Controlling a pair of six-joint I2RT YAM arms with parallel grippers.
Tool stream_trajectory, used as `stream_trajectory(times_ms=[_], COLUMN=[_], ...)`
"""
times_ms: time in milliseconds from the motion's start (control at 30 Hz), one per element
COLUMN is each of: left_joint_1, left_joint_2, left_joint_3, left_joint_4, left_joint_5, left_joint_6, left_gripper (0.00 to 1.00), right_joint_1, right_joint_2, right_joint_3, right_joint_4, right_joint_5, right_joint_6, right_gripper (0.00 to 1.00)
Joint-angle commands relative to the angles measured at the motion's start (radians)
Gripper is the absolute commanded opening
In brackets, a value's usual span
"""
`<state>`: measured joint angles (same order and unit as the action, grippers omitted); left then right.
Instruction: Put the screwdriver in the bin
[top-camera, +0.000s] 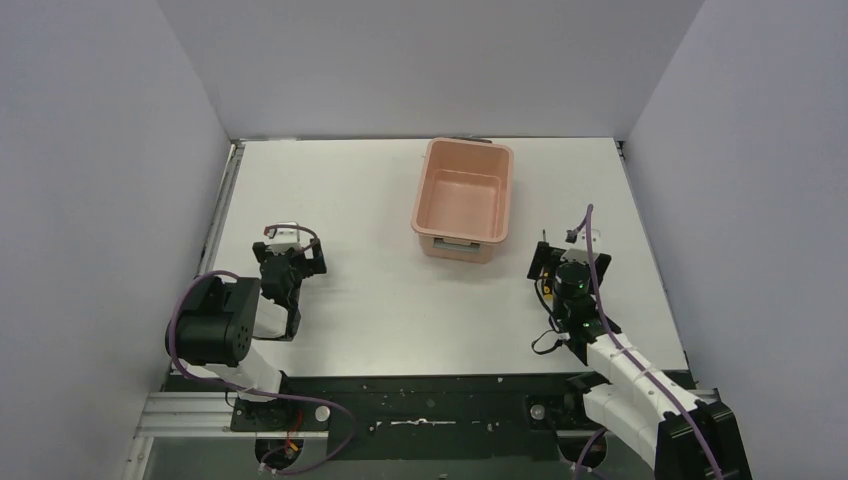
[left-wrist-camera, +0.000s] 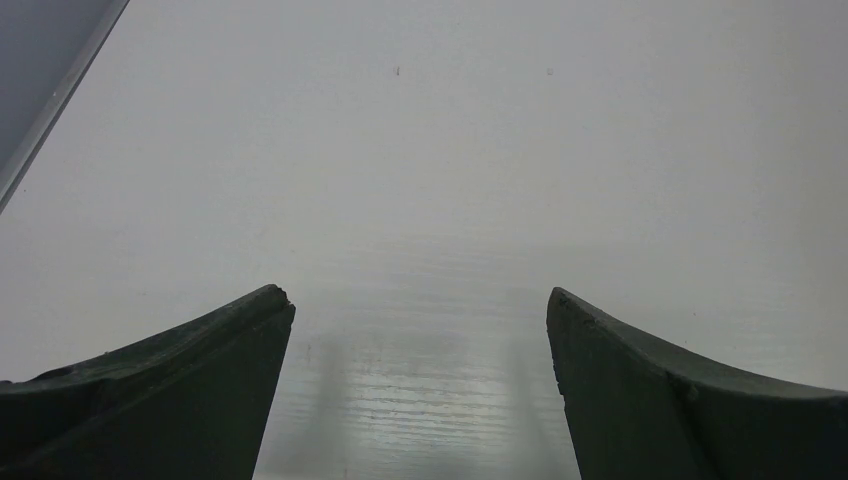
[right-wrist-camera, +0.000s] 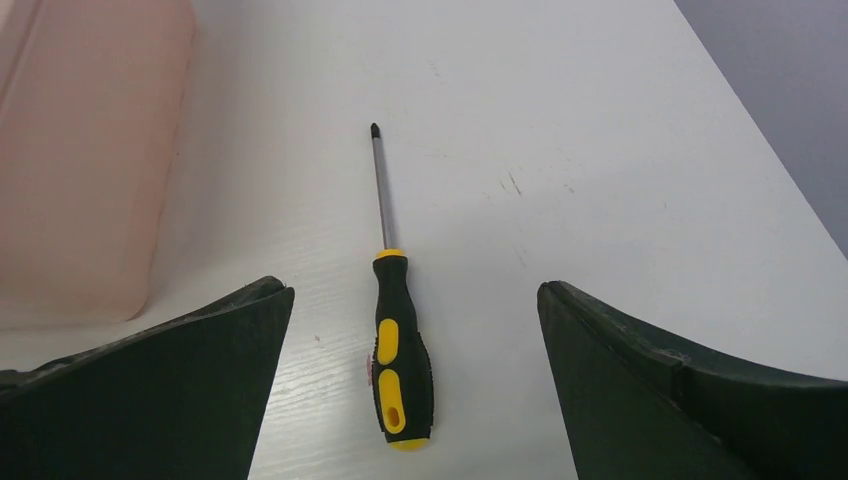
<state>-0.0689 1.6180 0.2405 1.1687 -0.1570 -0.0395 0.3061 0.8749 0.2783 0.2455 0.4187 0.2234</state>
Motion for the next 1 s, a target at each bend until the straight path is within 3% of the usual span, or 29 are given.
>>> stream_trajectory(times_ms=[0,100,333,433,600,800,967], left_joint_1=[0.004,0.004,0.005,0.005,0.004,0.004,0.004], left_joint_2=[-0.009,-0.008,-0.008,-0.008,-0.009,-0.009,-0.008], left_joint_3=[0.014,0.014,0.014,0.014,0.014,0.014,0.014], left_joint_4=[0.040,0.040,0.040,0.040,0.041,0.040,0.039], left_joint_5=[0.001,0.001,0.001,0.001,0.001,0.001,0.001], left_joint_6=[0.007,0.007,0.007,0.007,0.007,0.007,0.007], left_gripper=[0.97,0.97,0.97,0.97,0.97,0.97,0.97], right_joint_1=[-0.006,-0.006,-0.005,-0.008,-0.019,-0.101,-0.181], right_joint_2=[-0.031,-0.008,0.246,0.355,0.431,0.512,0.588], right_joint_3=[0.001,0.088,0.474,0.545,0.539,0.486,0.447], right_joint_4=[0.046,-0.046,-0.596,-0.709,-0.707,-0.648,-0.588], right_joint_5=[-0.006,-0.010,0.032,0.035,0.004,-0.152,-0.310], right_joint_6=[0.005,0.020,0.168,0.203,0.204,0.171,0.125], right_gripper=[1.00,1.00,1.00,1.00,1.00,1.00,0.91])
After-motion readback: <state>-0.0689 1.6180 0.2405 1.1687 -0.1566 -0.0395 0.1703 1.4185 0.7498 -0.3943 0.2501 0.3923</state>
